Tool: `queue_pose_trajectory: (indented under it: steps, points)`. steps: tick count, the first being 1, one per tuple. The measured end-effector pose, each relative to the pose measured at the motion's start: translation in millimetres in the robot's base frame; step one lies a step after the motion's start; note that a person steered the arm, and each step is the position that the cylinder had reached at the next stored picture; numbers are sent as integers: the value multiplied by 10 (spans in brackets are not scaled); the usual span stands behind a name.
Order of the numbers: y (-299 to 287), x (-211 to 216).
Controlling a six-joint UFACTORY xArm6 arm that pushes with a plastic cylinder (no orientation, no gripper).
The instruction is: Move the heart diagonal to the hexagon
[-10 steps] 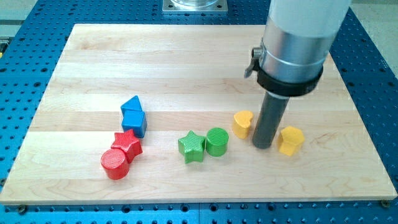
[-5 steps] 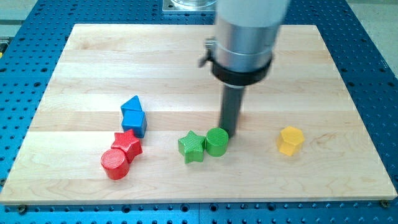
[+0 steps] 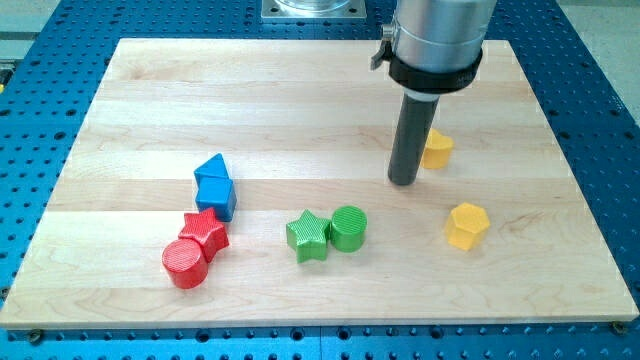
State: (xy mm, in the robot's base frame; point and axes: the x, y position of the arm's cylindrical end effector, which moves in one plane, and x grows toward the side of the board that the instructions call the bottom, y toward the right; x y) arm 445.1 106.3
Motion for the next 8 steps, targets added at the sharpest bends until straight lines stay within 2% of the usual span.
queue_pose_trajectory:
  steps: [1,3,4,6,8]
  points:
    - [464,-85]
    - [424,-104]
    - [862,-346]
    - [691,-85]
    - [856,-120]
